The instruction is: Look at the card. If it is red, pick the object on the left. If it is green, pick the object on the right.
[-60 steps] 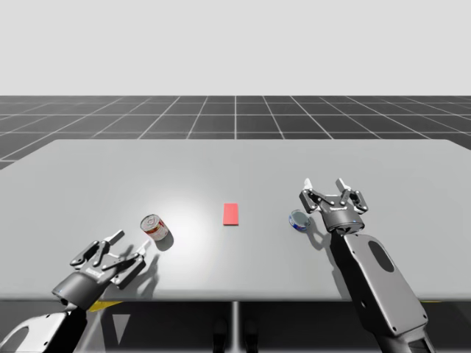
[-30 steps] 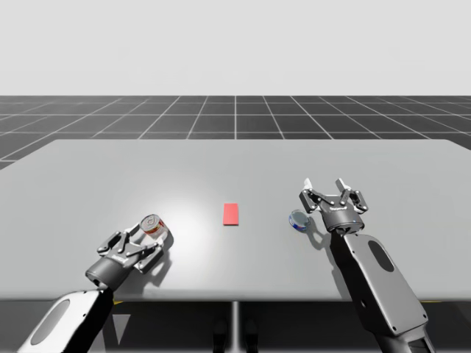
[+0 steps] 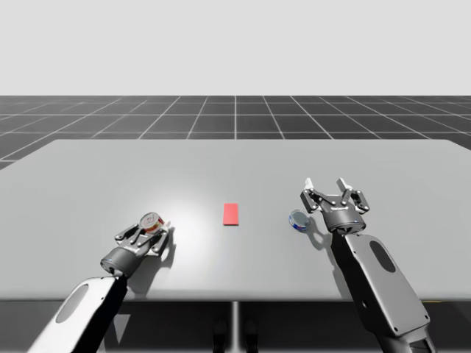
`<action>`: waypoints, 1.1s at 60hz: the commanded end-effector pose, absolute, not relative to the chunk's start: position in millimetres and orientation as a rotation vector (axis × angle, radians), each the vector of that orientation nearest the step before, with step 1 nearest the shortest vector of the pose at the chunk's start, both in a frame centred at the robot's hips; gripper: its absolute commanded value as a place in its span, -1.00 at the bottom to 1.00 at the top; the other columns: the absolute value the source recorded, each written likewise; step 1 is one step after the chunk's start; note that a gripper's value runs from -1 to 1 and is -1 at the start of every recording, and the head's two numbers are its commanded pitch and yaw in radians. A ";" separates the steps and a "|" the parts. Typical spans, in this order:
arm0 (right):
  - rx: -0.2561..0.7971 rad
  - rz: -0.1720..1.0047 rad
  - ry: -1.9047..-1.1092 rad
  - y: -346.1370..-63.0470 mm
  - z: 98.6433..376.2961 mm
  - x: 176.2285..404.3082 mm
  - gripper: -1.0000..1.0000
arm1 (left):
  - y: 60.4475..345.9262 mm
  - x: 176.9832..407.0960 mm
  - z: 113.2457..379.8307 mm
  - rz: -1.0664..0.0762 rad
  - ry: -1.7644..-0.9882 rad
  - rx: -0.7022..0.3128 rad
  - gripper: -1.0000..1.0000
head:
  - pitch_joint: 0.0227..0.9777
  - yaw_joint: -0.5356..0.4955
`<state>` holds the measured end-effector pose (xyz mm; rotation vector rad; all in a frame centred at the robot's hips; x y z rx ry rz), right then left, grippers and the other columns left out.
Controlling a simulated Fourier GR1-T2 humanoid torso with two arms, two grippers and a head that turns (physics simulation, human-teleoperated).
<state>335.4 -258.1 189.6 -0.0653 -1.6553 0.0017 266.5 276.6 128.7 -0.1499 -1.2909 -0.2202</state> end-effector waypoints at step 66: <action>-0.070 0.001 -1.664 -261.6 190.3 335.9 -1.00 | 273.0 260.6 128.8 -0.295 -1.264 -0.170 1.00 | -0.15 0.96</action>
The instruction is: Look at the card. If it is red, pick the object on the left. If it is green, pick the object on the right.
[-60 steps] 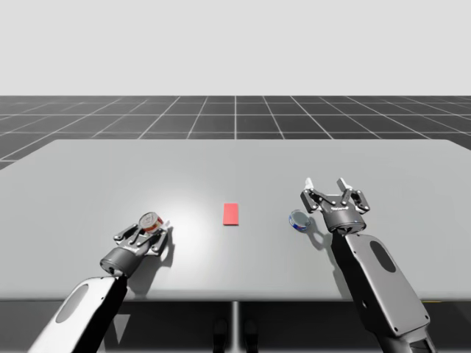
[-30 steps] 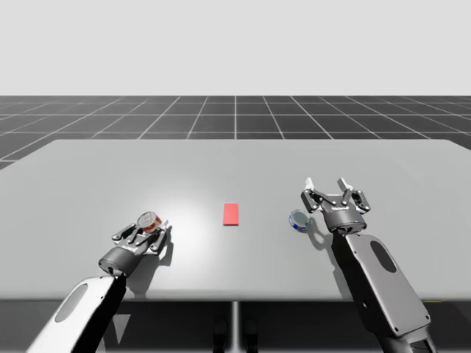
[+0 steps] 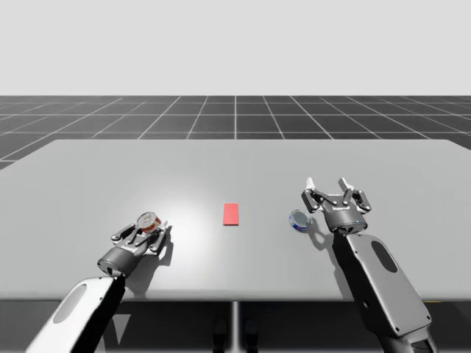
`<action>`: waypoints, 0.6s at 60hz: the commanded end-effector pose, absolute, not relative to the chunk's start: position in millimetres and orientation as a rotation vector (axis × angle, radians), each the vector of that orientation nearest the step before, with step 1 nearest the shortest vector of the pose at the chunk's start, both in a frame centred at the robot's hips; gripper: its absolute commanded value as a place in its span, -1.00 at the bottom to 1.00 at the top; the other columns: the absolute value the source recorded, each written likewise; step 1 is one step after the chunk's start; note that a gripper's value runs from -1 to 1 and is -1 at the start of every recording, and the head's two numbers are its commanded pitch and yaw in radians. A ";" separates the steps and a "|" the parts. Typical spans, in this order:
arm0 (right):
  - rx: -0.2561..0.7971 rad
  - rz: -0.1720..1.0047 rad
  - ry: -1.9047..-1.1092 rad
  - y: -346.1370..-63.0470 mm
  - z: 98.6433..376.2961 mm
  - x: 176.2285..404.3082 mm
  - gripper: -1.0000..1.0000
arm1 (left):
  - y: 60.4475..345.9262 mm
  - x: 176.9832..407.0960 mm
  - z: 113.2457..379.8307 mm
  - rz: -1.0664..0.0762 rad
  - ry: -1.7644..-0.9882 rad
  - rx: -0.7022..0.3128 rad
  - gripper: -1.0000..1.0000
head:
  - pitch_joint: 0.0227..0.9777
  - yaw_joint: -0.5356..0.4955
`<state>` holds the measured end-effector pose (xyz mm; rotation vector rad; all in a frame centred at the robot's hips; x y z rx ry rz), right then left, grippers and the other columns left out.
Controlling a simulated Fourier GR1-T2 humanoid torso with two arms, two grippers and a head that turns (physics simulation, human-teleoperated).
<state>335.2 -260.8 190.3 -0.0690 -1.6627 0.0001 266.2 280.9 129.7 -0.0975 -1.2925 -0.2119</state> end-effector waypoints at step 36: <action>-0.083 0.005 -1.668 -262.7 190.1 336.4 -1.00 | 278.0 289.7 240.4 -0.407 -1.459 -0.049 1.00 | -0.15 0.97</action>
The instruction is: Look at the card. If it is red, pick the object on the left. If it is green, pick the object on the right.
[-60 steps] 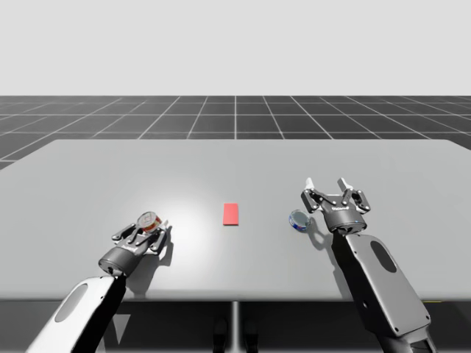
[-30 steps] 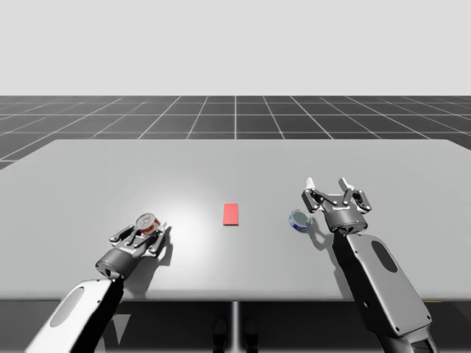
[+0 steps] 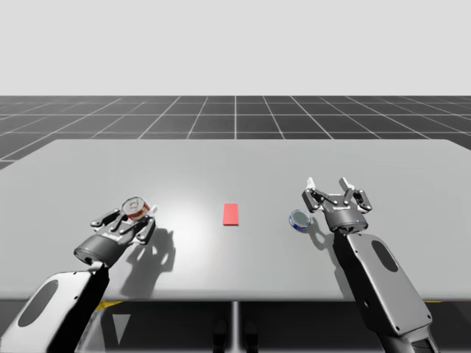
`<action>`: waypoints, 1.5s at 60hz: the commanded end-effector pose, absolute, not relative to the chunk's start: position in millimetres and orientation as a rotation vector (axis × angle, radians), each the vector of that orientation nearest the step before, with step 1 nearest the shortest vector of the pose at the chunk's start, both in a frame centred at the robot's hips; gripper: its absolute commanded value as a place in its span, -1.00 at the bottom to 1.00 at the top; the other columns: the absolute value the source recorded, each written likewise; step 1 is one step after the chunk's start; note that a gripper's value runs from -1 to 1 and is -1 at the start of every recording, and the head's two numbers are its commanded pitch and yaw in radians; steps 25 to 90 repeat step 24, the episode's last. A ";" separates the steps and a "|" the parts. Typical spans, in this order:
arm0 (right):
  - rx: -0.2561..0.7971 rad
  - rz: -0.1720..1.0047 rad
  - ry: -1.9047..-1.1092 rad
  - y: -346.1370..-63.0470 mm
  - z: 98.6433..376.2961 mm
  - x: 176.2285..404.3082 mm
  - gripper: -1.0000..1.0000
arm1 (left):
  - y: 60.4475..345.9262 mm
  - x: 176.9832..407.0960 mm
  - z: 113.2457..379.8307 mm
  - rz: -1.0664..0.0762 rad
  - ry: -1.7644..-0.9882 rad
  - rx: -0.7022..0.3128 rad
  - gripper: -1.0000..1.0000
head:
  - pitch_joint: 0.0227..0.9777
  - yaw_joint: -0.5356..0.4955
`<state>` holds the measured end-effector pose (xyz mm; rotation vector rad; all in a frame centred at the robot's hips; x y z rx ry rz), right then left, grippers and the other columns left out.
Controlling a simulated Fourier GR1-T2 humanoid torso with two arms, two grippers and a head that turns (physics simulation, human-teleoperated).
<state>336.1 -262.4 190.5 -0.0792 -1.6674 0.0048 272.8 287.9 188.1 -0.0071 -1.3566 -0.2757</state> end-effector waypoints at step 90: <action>-0.088 0.004 -1.673 -264.6 191.1 336.8 -1.00 | 277.7 299.4 320.4 -0.421 -1.608 0.032 1.00 | -0.18 0.98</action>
